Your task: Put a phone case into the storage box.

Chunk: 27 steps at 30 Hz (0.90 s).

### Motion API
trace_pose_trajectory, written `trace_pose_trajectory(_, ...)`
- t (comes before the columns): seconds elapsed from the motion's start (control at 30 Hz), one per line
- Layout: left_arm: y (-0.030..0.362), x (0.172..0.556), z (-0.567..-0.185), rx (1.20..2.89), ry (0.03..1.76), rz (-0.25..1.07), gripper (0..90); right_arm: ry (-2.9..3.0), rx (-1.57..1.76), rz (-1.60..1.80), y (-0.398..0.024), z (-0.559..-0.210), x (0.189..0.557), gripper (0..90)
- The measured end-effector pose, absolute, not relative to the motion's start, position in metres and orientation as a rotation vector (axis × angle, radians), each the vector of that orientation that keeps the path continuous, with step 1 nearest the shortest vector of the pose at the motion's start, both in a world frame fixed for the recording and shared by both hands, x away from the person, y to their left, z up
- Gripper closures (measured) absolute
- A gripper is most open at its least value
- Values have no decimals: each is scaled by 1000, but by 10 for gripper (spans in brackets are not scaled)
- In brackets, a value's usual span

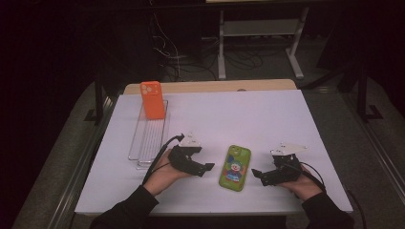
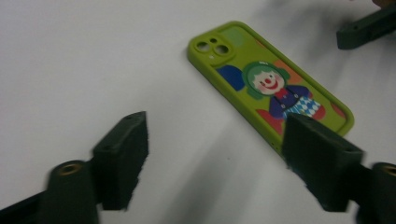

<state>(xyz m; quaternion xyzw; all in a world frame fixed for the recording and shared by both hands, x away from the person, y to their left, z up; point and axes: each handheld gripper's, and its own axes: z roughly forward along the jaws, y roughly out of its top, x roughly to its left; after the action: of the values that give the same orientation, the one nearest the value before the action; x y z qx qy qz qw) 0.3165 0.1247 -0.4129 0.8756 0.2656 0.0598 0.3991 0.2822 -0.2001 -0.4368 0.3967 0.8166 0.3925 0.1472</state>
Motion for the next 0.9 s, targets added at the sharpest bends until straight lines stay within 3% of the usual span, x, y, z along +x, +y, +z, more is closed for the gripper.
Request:
trace_pose_trajectory(0.17,116,313,-421,2252,579,107,673,2349,1143,1139,-199,-436,282,0)
trace_pose_trajectory(0.3,106,311,-430,2305,534,67,882,2346,1138,1145,-198,-435,283,0)
trace_pose_trajectory(0.6,86,303,-441,2356,470,40,895,2343,1130,1151,-198,-434,283,0)
trace_pose_trajectory(0.9,61,303,-446,2301,479,-3,895,2340,1123,1154,-199,-432,284,0)
